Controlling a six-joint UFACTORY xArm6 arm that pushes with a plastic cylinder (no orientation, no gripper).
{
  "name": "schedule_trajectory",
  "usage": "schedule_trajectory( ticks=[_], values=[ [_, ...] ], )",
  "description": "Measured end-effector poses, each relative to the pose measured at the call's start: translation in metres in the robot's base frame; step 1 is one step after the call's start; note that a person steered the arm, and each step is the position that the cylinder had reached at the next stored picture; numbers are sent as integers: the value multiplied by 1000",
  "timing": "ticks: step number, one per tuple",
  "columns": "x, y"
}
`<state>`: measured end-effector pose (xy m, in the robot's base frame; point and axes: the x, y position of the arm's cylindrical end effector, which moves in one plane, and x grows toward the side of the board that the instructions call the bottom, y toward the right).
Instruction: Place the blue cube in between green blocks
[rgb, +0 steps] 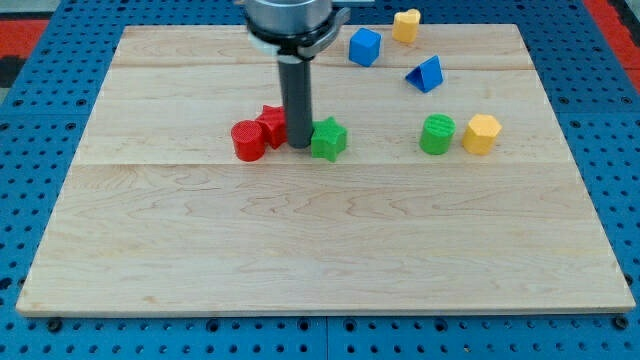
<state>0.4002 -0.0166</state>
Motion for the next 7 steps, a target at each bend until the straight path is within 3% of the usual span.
schedule_trajectory(
  ticks=[2, 3, 6, 7],
  values=[
    [-19, 32],
    [-56, 80],
    [-61, 81],
    [-60, 111]
  ],
)
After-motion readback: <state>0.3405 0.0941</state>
